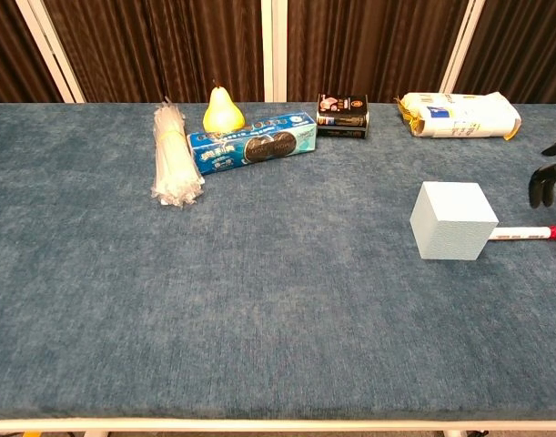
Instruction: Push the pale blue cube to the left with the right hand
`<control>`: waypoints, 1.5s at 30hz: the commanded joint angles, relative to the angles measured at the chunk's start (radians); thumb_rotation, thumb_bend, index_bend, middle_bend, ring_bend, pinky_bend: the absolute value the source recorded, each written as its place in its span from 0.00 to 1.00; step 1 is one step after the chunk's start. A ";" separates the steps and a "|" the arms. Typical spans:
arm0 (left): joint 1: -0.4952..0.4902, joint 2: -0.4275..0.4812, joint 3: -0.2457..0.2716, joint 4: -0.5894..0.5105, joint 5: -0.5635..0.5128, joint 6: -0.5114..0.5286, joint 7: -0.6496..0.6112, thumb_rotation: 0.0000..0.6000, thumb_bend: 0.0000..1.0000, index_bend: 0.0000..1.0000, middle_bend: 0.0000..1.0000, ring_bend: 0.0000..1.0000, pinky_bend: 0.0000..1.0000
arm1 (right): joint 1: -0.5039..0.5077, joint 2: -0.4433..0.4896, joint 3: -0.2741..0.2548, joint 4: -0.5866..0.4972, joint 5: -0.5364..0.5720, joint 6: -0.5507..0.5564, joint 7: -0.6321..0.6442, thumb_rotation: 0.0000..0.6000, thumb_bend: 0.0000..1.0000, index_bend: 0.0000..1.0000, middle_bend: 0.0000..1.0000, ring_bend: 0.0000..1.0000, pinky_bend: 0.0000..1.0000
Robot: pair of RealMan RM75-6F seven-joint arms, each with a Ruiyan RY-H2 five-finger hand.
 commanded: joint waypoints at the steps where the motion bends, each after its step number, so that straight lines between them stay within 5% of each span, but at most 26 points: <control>1: 0.000 -0.001 0.000 0.001 0.000 -0.001 -0.001 1.00 0.06 0.23 0.15 0.12 0.12 | 0.011 -0.020 -0.006 0.023 0.009 -0.011 -0.012 1.00 0.18 0.42 0.42 0.07 0.13; 30: 0.005 -0.004 -0.001 0.009 -0.006 0.001 -0.009 1.00 0.06 0.23 0.15 0.12 0.12 | 0.040 -0.093 -0.023 0.120 0.040 -0.040 0.038 1.00 0.23 0.50 0.51 0.11 0.14; 45: 0.013 -0.005 0.000 0.014 0.000 0.012 -0.014 1.00 0.06 0.23 0.15 0.12 0.12 | 0.043 -0.079 -0.024 0.128 0.029 -0.027 0.088 1.00 0.40 0.60 0.56 0.16 0.16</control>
